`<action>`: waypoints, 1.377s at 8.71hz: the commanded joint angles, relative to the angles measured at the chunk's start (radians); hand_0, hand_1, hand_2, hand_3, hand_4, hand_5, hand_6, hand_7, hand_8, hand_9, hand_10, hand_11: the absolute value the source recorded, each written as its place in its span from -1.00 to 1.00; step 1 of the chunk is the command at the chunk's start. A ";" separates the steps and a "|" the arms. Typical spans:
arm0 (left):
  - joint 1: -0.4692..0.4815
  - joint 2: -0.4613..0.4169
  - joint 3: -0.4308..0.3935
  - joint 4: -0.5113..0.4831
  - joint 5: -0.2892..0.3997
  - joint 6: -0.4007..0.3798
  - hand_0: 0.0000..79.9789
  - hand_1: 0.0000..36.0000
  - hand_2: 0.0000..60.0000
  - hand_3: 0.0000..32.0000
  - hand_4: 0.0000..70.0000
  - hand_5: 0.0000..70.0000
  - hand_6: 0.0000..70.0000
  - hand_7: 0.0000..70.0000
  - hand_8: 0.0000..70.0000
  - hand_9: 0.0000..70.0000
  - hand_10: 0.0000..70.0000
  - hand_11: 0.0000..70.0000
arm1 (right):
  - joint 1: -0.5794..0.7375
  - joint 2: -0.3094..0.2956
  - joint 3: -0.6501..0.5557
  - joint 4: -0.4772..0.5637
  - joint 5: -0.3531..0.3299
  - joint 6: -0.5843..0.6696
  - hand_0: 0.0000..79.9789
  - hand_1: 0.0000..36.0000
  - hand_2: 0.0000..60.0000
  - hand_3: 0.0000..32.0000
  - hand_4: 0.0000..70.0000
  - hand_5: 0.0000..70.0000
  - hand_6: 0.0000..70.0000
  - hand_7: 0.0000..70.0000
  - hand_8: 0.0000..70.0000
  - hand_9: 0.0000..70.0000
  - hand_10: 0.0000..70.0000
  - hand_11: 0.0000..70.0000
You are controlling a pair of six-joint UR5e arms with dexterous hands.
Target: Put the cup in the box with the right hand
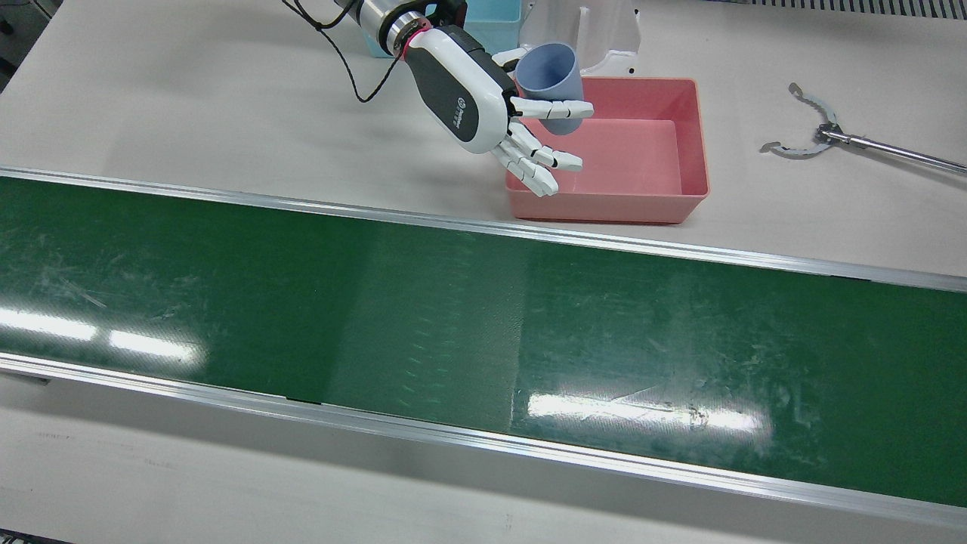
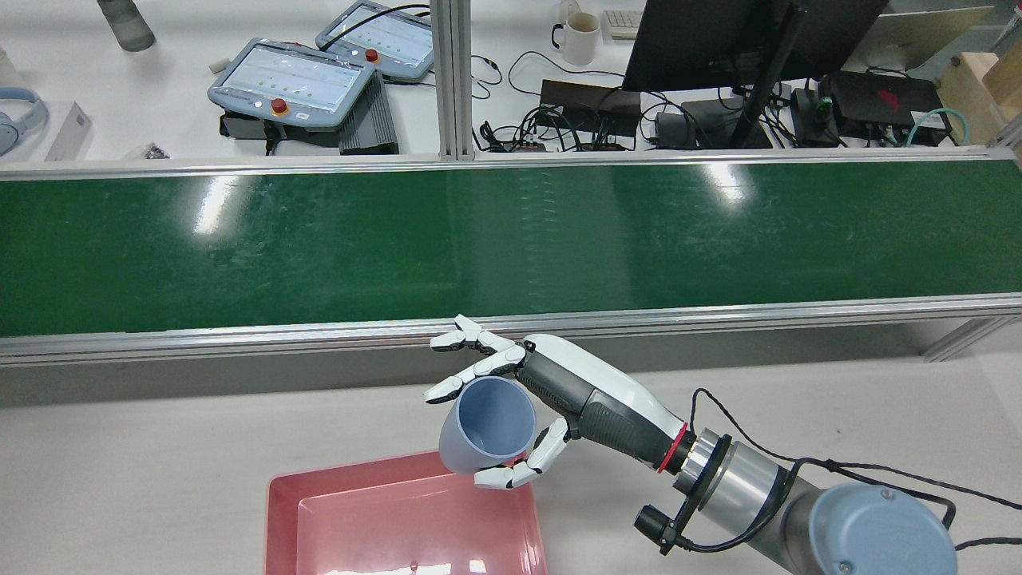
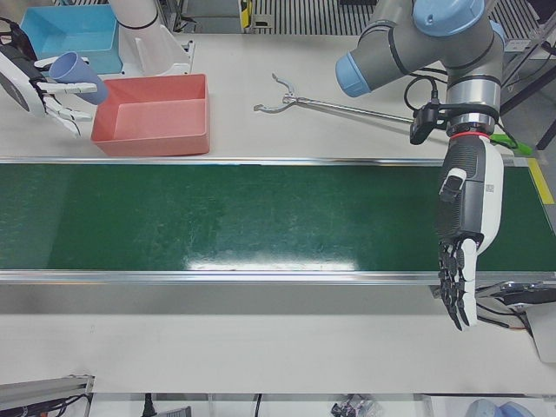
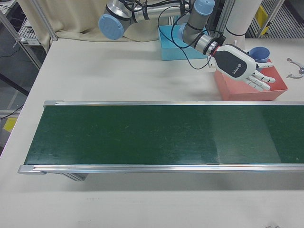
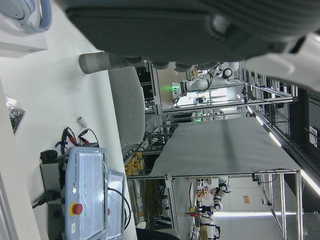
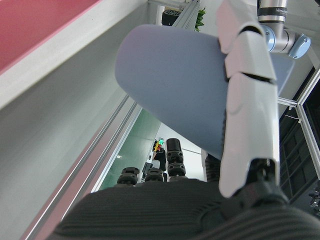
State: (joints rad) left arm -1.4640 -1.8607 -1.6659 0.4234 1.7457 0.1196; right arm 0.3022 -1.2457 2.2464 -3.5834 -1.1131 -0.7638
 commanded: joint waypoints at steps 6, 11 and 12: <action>-0.001 0.000 0.000 0.000 0.000 0.000 -1.00 -1.00 -1.00 -1.00 -1.00 -1.00 -1.00 -1.00 -1.00 -1.00 -1.00 -1.00 | 0.221 -0.090 0.111 -0.017 -0.029 0.011 0.42 -0.05 -0.98 -1.00 -0.19 -0.83 -0.81 -0.27 -0.98 -0.83 -0.92 -0.83; -0.001 0.000 0.000 0.000 0.000 -0.002 -1.00 -1.00 -1.00 -1.00 -1.00 -1.00 -1.00 -1.00 -1.00 -1.00 -1.00 -1.00 | 0.818 -0.247 -0.259 0.093 -0.111 0.328 0.51 0.26 -0.65 -1.00 -0.16 -0.79 -0.73 0.01 -0.95 -0.77 -0.87 -0.75; -0.001 0.000 0.000 0.000 0.000 0.000 -1.00 -1.00 -1.00 -1.00 -1.00 -1.00 -1.00 -1.00 -1.00 -1.00 -1.00 -1.00 | 0.892 -0.245 -0.383 0.185 -0.113 0.336 0.45 0.06 -0.93 -1.00 -0.25 -0.81 -0.79 -0.27 -0.96 -0.83 -0.87 -0.75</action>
State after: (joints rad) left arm -1.4650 -1.8604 -1.6659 0.4234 1.7457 0.1187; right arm 0.9876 -1.4753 2.1179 -3.5613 -1.1998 -0.4907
